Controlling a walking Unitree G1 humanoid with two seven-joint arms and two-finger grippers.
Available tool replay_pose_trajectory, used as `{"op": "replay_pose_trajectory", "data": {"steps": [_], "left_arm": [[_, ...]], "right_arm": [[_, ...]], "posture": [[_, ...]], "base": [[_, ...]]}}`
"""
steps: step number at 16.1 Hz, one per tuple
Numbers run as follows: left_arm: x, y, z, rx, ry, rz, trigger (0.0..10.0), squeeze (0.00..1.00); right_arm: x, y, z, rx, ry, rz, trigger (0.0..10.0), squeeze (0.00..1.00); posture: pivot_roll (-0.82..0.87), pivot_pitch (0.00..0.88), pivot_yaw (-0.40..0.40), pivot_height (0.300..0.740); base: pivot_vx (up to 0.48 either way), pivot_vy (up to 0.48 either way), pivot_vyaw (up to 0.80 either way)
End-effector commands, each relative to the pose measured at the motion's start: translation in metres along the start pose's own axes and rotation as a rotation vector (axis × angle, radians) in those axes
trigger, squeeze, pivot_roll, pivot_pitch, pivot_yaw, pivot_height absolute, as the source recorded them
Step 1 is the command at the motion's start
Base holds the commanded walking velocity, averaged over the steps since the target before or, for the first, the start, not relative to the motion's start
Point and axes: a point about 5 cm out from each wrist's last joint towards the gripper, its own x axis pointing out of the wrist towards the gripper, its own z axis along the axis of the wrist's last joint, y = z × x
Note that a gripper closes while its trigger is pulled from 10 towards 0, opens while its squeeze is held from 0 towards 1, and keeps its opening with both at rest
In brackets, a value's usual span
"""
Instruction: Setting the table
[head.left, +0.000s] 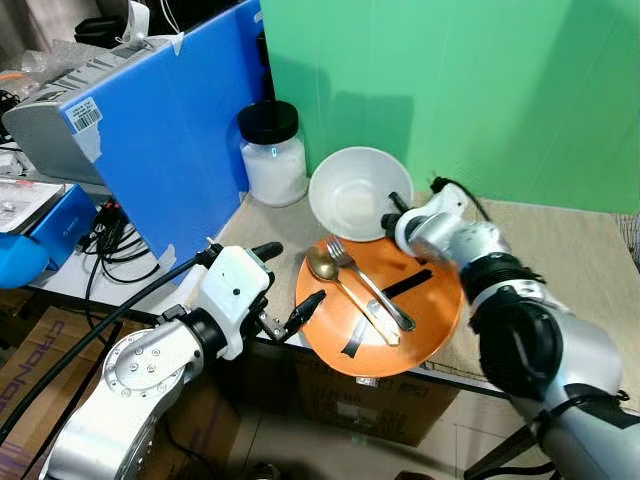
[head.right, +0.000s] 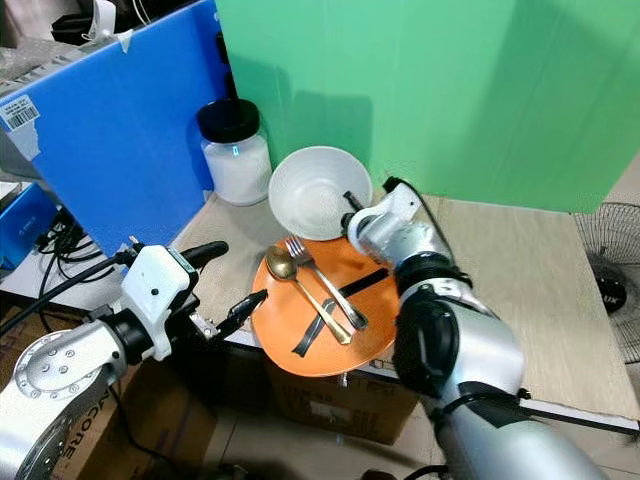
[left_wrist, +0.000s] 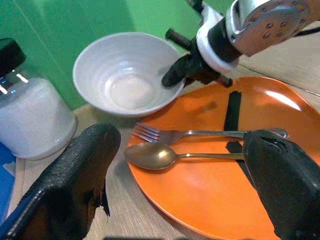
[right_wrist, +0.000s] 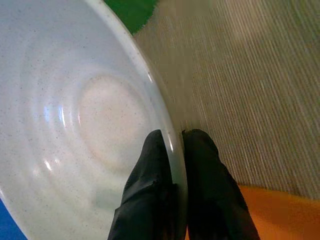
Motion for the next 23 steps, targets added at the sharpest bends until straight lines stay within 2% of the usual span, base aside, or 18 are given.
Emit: {"op": "replay_pose_trajectory", "data": {"steps": [1, 2, 3, 4, 5, 7, 8, 9, 10, 12, 13, 16, 19, 23], "left_arm": [[0.001, 0.005, 0.003, 0.014, -0.014, 0.024, 10.0, 0.00], [0.002, 0.006, 0.004, 0.010, -0.028, 0.043, 10.0, 0.00], [0.002, 0.007, 0.006, 0.003, -0.042, 0.066, 10.0, 0.00], [0.003, 0.007, 0.006, -0.002, -0.052, 0.085, 10.0, 0.00], [0.005, 0.005, 0.007, -0.020, -0.071, 0.134, 10.0, 0.00], [0.006, 0.004, 0.007, -0.044, -0.079, 0.190, 10.0, 0.00], [0.008, 0.003, 0.007, -0.062, -0.086, 0.229, 10.0, 0.00], [0.009, 0.002, 0.007, -0.066, -0.088, 0.238, 10.0, 0.00], [0.012, -0.003, 0.008, -0.070, -0.102, 0.256, 10.0, 0.00], [0.018, -0.005, 0.008, -0.096, -0.118, 0.315, 10.0, 0.00], [0.018, -0.005, 0.008, -0.104, -0.123, 0.339, 10.0, 0.00], [0.016, -0.002, 0.011, -0.105, -0.139, 0.391, 10.0, 0.00], [0.014, 0.004, 0.014, -0.078, -0.150, 0.438, 10.0, 0.00], [0.002, 0.004, 0.009, -0.115, -0.134, 0.502, 10.0, 0.00]], "right_arm": [[-0.010, 0.021, 0.021, -0.064, -0.052, 0.102, 0.0, 0.00], [-0.017, 0.023, 0.028, -0.128, -0.052, 0.156, 0.3, 0.00], [-0.028, 0.024, 0.038, -0.201, -0.098, 0.233, 10.0, 0.00], [-0.038, 0.023, 0.044, -0.248, -0.162, 0.277, 10.0, 0.00], [-0.070, 0.018, 0.052, -0.331, -0.292, 0.358, 10.0, 0.00], [-0.095, 0.008, 0.056, -0.331, -0.393, 0.380, 10.0, 0.00], [-0.109, -0.001, 0.057, -0.367, -0.462, 0.366, 10.0, 0.00], [-0.115, -0.004, 0.056, -0.390, -0.486, 0.359, 10.0, 0.00], [-0.128, -0.015, 0.049, -0.452, -0.532, 0.331, 10.0, 0.00], [-0.149, -0.031, 0.027, -0.543, -0.551, 0.296, 10.0, 0.00], [-0.156, -0.035, 0.019, -0.522, -0.545, 0.293, 10.0, 0.00], [-0.161, -0.036, 0.004, -0.558, -0.539, 0.269, 10.0, 0.00], [-0.151, -0.035, -0.012, -0.571, -0.524, 0.234, 10.0, 0.00], [-0.146, -0.033, -0.020, -0.640, -0.510, 0.208, 10.0, 0.00]], "posture": [[-0.07, 0.000, 0.098, 0.740], [-0.07, 0.000, 0.094, 0.740], [-0.07, 0.000, 0.093, 0.740], [-0.07, 0.000, 0.093, 0.740], [-0.08, 0.000, 0.094, 0.740], [-0.09, 0.006, 0.100, 0.740], [-0.09, 0.007, 0.104, 0.740], [-0.10, 0.009, 0.105, 0.740], [-0.10, 0.011, 0.106, 0.740], [-0.11, 0.013, 0.100, 0.740], [-0.11, 0.014, 0.099, 0.740], [-0.12, 0.014, 0.096, 0.740], [-0.12, 0.022, 0.074, 0.740], [-0.11, 0.022, 0.064, 0.740]], "base": [[0.000, 0.000, 0.00], [0.000, 0.000, 0.00], [0.000, 0.000, 0.00], [0.000, 0.000, 0.00], [0.000, 0.000, 0.00], [0.000, 0.000, -0.80], [0.000, 0.000, -0.80], [0.000, 0.000, -0.80], [0.000, 0.000, -0.79], [0.000, 0.000, -0.79], [0.000, 0.000, -0.79], [0.000, 0.000, -0.79], [0.000, 0.000, -0.79], [0.000, 0.000, -0.79]]}}
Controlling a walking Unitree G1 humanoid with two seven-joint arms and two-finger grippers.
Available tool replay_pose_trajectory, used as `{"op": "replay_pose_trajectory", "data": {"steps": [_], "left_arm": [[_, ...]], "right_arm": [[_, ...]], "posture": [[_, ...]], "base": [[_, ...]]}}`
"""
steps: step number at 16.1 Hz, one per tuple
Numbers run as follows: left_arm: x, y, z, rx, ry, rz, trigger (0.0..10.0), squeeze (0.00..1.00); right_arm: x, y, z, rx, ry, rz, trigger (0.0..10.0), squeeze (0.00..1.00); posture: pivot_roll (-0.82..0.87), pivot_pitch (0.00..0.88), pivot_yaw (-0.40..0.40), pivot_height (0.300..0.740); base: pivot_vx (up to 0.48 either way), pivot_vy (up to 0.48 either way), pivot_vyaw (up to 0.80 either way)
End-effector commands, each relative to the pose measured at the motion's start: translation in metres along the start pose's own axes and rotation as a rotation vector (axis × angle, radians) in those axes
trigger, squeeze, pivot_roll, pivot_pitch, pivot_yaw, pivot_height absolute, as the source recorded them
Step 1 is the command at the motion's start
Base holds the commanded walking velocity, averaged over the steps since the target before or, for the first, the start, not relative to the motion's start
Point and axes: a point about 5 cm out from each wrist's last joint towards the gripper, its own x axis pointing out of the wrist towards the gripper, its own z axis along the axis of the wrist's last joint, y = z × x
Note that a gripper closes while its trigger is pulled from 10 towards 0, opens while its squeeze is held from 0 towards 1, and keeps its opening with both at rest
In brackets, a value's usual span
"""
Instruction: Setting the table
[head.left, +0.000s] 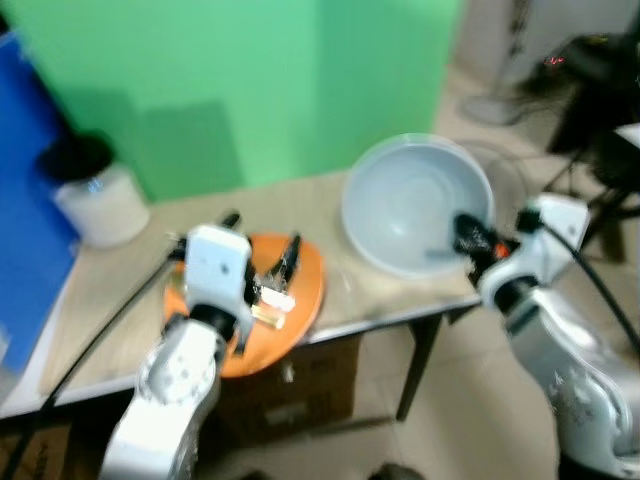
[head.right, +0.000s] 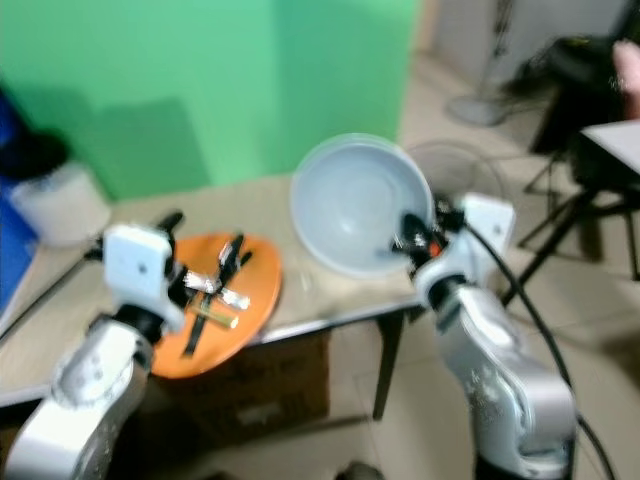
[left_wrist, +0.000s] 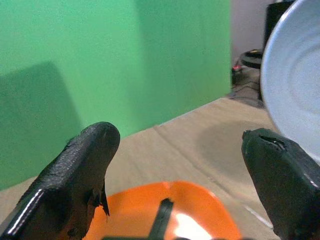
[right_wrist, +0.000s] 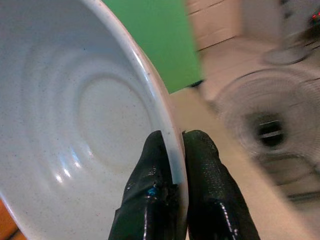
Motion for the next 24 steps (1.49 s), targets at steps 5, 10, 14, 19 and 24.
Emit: {"op": "replay_pose_trajectory", "data": {"steps": [5, 10, 14, 19, 24], "left_arm": [[-0.004, 0.012, 0.002, 0.020, 0.000, 0.076, 10.0, 0.00], [-0.004, 0.015, 0.003, 0.052, -0.004, 0.085, 10.0, 0.00], [-0.002, 0.014, 0.006, 0.043, -0.036, 0.079, 10.0, 0.00], [0.000, 0.012, 0.005, 0.031, -0.045, 0.056, 10.0, 0.00], [0.002, 0.012, 0.005, 0.026, -0.049, 0.047, 10.0, 0.00]], "right_arm": [[0.002, 0.000, 0.003, -0.060, -0.028, -0.012, 10.0, 0.00], [0.004, -0.009, 0.005, -0.135, -0.049, -0.062, 10.0, 0.00], [0.001, -0.016, 0.004, -0.135, -0.048, -0.117, 10.0, 0.00], [-0.002, -0.026, 0.006, -0.150, -0.063, -0.186, 10.0, 0.00], [-0.005, -0.035, 0.007, -0.155, -0.067, -0.253, 10.0, 0.00]], "posture": [[-0.11, 0.024, 0.066, 0.740], [-0.11, 0.022, 0.069, 0.740], [-0.12, 0.012, 0.068, 0.740], [-0.13, 0.008, 0.067, 0.740], [-0.13, 0.008, 0.062, 0.740]], "base": [[0.000, 0.000, -0.79], [0.000, 0.000, -0.79], [0.000, 0.000, -0.79], [0.234, 0.000, -0.80], [0.358, 0.000, -0.80]]}}
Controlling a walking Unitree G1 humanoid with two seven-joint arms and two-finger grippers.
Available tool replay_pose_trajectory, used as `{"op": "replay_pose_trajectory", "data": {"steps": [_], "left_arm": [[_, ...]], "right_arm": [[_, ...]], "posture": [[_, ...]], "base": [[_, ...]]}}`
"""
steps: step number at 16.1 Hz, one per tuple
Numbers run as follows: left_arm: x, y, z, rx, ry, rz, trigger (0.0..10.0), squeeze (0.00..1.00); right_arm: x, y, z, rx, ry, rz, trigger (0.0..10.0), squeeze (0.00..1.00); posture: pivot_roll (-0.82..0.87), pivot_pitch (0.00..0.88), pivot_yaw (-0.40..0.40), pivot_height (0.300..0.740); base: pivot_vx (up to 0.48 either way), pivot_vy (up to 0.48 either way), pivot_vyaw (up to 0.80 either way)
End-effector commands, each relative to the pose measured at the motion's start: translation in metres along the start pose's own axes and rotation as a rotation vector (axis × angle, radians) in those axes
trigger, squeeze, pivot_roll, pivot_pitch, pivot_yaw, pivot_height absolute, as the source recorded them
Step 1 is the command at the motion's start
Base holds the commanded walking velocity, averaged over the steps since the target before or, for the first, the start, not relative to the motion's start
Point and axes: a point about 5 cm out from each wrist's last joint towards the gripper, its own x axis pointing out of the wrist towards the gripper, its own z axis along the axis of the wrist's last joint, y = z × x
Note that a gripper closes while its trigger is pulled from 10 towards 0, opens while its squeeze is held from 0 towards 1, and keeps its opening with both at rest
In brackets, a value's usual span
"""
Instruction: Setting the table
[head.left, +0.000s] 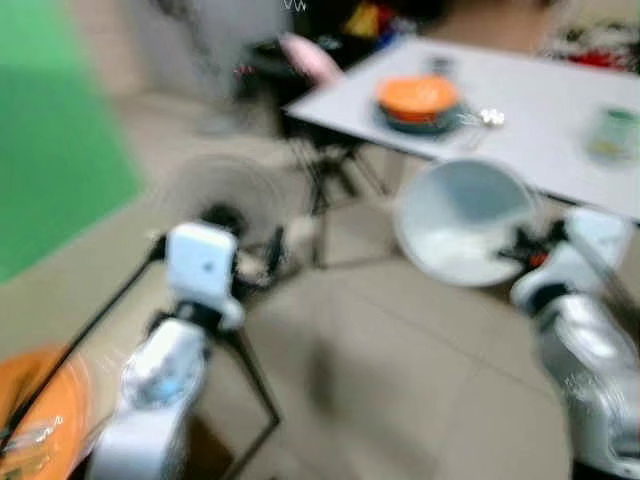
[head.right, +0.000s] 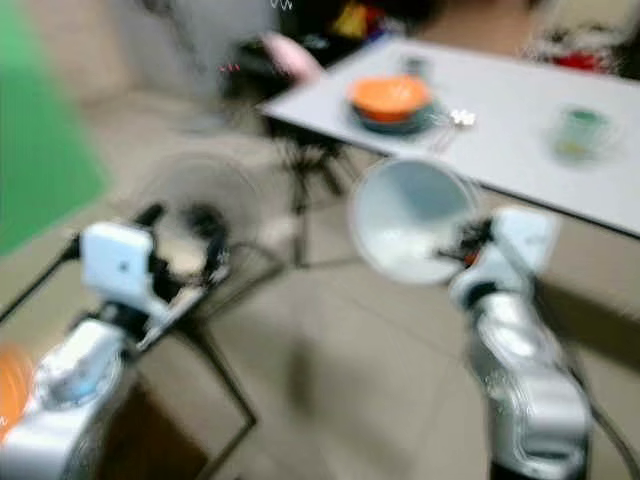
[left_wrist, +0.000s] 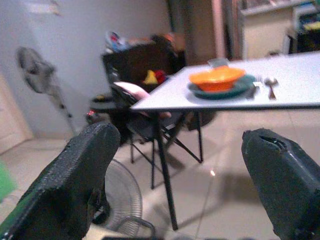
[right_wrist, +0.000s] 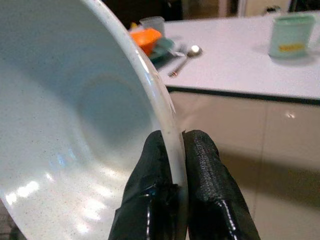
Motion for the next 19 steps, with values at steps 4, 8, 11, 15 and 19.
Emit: {"op": "replay_pose_trajectory", "data": {"steps": [4, 8, 11, 15, 19], "left_arm": [[0.0012, -0.0045, 0.0011, -0.008, -0.010, -0.027, 10.0, 0.00], [0.0019, -0.0078, 0.0001, -0.001, -0.005, -0.056, 10.0, 0.00], [0.0020, -0.0078, -0.0003, -0.001, -0.005, -0.063, 10.0, 0.00], [0.0044, -0.0090, -0.0007, 0.001, -0.006, -0.083, 10.0, 0.00], [0.0051, -0.0089, -0.0008, 0.004, -0.005, -0.093, 10.0, 0.00]], "right_arm": [[-0.0027, -0.0077, 0.0104, -0.004, -0.049, -0.041, 10.0, 0.00], [-0.0034, -0.0095, 0.0101, 0.014, -0.047, -0.057, 10.0, 0.00], [-0.0056, -0.0100, 0.0081, 0.017, -0.043, -0.067, 10.0, 0.00], [-0.0082, -0.0110, 0.0077, 0.027, -0.046, -0.086, 10.0, 0.00], [-0.0068, -0.0098, 0.0108, 0.047, -0.061, -0.084, 10.0, 0.00]], "posture": [[-0.14, 0.010, 0.063, 0.740], [-0.14, 0.009, 0.071, 0.740], [-0.14, 0.011, 0.077, 0.740], [-0.14, 0.011, 0.090, 0.740], [-0.14, 0.010, 0.094, 0.740]], "base": [[0.379, 0.000, -0.80], [0.381, 0.000, -0.80], [0.379, 0.000, -0.80], [0.380, 0.000, -0.77], [0.375, 0.000, -0.17]]}}
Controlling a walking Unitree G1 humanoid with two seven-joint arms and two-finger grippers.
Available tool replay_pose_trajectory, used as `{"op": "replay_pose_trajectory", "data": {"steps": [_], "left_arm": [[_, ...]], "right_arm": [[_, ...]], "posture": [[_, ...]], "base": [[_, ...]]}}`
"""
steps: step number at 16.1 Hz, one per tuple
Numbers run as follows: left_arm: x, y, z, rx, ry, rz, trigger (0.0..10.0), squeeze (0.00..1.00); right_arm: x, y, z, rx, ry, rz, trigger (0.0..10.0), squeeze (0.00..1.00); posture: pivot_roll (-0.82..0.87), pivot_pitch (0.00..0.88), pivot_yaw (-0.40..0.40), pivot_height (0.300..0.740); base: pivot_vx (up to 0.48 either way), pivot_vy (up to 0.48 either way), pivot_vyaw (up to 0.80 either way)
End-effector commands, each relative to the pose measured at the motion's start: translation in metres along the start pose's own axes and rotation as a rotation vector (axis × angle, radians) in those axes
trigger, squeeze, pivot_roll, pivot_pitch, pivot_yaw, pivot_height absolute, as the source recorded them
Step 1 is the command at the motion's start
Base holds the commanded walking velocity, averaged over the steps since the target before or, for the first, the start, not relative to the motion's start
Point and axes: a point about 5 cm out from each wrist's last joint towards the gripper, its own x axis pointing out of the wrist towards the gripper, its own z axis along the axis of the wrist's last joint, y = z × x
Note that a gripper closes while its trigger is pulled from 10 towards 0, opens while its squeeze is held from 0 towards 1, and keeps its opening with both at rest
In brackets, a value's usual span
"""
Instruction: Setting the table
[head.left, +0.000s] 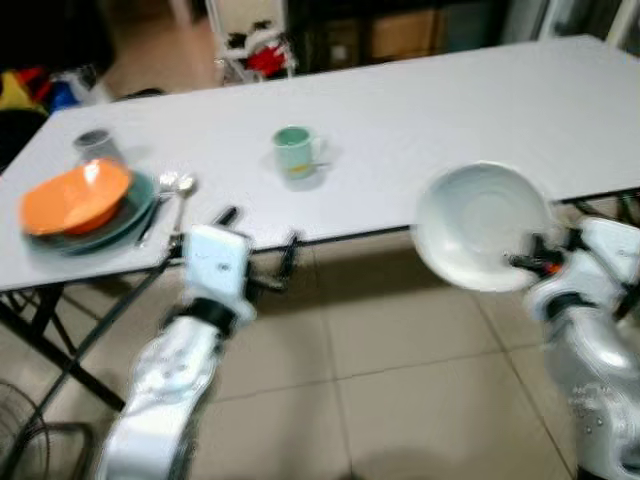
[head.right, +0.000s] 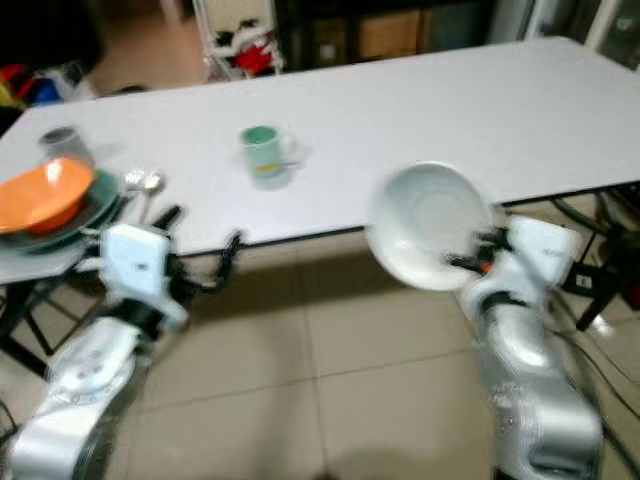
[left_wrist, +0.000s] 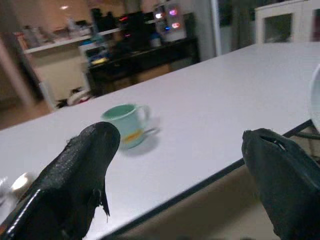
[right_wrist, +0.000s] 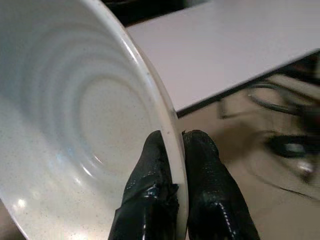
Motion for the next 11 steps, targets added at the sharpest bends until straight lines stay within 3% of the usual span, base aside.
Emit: {"op": "replay_pose_trajectory", "data": {"steps": [1, 2, 5, 8, 9, 11], "left_arm": [[-0.003, 0.008, 0.000, 0.024, 0.008, 0.023, 10.0, 0.00], [-0.003, 0.008, -0.001, 0.024, 0.009, 0.023, 10.0, 0.00], [-0.007, 0.010, -0.006, 0.025, 0.032, 0.033, 10.0, 0.00], [-0.011, 0.012, -0.007, 0.032, 0.046, 0.039, 10.0, 0.00], [-0.014, 0.014, -0.009, 0.038, 0.056, 0.047, 10.0, 0.00], [-0.017, 0.018, -0.010, 0.047, 0.065, 0.053, 10.0, 0.00]], "right_arm": [[0.000, 0.018, 0.012, 0.035, -0.049, 0.094, 10.0, 0.00], [0.000, 0.019, 0.013, 0.042, -0.047, 0.106, 10.0, 0.00], [0.008, 0.044, 0.016, 0.121, 0.093, 0.375, 10.0, 0.00], [0.017, 0.054, 0.019, 0.146, 0.175, 0.480, 10.0, 0.00], [0.022, 0.057, 0.017, 0.127, 0.253, 0.530, 10.0, 0.00], [0.029, 0.056, 0.016, 0.120, 0.318, 0.543, 10.0, 0.00]], "posture": [[-0.14, 0.010, 0.094, 0.740], [-0.14, 0.010, 0.094, 0.740], [-0.14, 0.019, 0.083, 0.740], [-0.13, 0.020, 0.075, 0.740], [-0.13, 0.020, 0.075, 0.740], [-0.12, 0.023, 0.064, 0.740]], "base": [[0.368, 0.000, 0.00], [0.368, 0.000, 0.00], [0.350, 0.000, 0.00], [0.349, 0.000, 0.00], [0.341, 0.000, 0.00], [0.341, 0.000, 0.00]]}}
